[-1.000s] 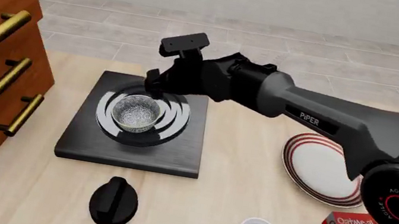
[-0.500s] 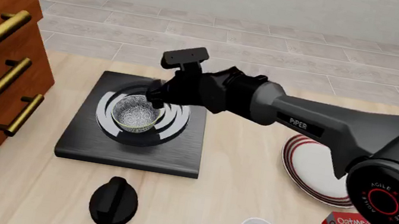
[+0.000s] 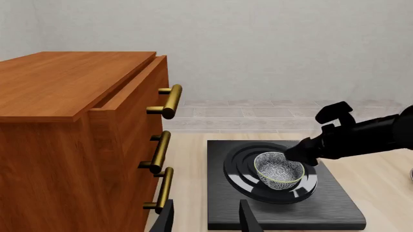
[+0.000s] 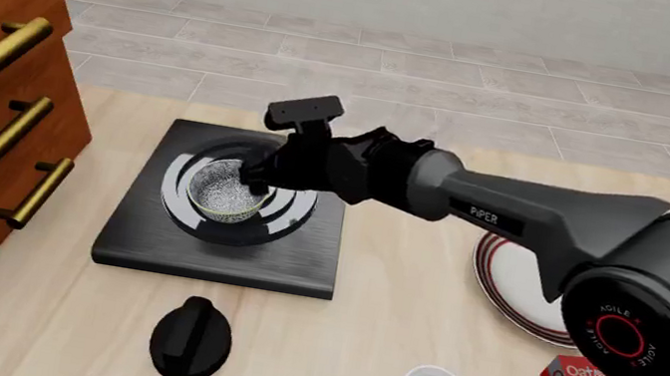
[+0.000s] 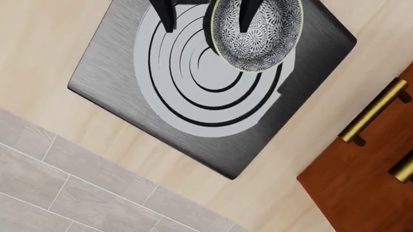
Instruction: Pick the akita bowl on the stove and place it on the plate.
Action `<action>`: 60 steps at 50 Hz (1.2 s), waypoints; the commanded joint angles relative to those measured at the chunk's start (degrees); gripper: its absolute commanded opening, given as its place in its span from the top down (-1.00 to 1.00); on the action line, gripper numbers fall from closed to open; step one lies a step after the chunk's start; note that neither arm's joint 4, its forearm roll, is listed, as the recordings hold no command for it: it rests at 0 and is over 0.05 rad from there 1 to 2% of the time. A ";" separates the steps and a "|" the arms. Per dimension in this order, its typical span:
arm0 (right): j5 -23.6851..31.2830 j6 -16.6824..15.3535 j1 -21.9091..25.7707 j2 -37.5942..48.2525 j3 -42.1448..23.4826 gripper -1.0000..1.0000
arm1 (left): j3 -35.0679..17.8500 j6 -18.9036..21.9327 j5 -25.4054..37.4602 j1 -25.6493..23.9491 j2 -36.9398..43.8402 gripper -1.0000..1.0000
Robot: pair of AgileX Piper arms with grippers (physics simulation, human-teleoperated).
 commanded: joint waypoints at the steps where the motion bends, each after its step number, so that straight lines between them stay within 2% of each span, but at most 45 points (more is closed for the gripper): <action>1: -0.72 0.48 0.19 0.61 0.36 -1.00 | 0.00 0.00 0.00 0.00 0.00 -1.00; 23: -2.03 1.18 1.54 1.46 2.15 -1.00 | 0.00 0.00 0.00 0.00 0.00 -1.00; 60: -2.00 1.90 0.86 5.65 -0.01 -1.00 | 0.00 0.00 0.00 0.00 0.00 -1.00</action>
